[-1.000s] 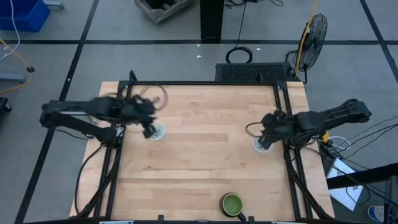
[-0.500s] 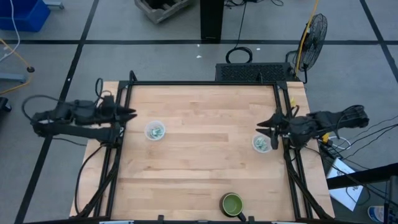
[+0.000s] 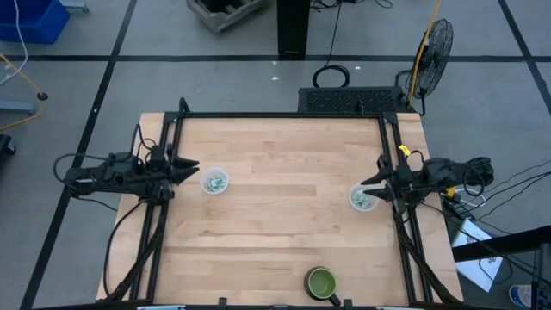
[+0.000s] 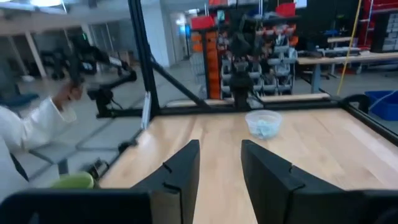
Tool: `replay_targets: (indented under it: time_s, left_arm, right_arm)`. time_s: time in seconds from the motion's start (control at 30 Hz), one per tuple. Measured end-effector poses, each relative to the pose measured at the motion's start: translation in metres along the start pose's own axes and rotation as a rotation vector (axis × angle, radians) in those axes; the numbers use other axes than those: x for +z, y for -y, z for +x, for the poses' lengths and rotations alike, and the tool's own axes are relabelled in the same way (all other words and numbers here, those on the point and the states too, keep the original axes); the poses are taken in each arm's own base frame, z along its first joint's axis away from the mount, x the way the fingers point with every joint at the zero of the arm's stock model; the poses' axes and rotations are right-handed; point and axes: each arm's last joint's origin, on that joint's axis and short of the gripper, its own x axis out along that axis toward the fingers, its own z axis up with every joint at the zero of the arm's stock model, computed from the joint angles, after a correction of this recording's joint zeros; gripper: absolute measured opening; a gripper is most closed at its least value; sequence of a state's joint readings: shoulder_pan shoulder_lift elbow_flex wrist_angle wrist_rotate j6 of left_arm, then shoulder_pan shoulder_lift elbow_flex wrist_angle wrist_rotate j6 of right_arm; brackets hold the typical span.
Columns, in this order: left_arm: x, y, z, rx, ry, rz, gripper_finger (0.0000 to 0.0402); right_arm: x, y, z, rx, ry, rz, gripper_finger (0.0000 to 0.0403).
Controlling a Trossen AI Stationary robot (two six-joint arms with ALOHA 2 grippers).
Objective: Pick and place Stevia / Truvia into bins
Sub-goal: Return to home position
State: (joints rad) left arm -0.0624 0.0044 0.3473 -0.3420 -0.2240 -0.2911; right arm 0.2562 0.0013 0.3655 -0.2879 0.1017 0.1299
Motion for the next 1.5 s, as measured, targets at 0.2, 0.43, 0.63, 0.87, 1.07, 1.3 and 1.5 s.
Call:
replay_targets:
  time_s: [0.2,0.43,0.63,0.87,1.07,1.3,1.5]
  left_arm:
    - [0.013,0.003,-0.007,-0.034,0.028,0.030,0.0111]
    - [0.010,0.004,-0.002,-0.052,0.061,0.060,0.0111]
    - [-0.019,-0.001,0.016,-0.073,0.116,0.032,0.0111]
    - [-0.043,-0.007,0.027,-0.060,0.149,0.025,0.0111]
    - [-0.066,-0.013,0.033,-0.042,0.097,-0.086,0.0111]
    - [-0.069,-0.013,0.034,-0.044,0.067,-0.080,0.0111]
    - [-0.071,-0.014,0.034,-0.036,0.043,-0.038,0.0111]
  right_arm:
    - [-0.001,0.000,0.000,-0.004,-0.012,-0.012,0.0110]
    - [-0.006,0.000,0.005,0.000,0.026,-0.007,0.0111]
    - [-0.034,0.003,0.019,0.002,0.042,0.040,0.0111]
    - [-0.057,0.005,0.028,0.006,0.082,0.080,0.0110]
    - [-0.057,0.006,0.028,-0.016,0.101,0.085,0.0111]
    - [-0.060,0.006,0.028,-0.018,0.064,0.099,0.0110]
    - [-0.061,0.006,0.028,-0.017,0.054,0.099,0.0111]
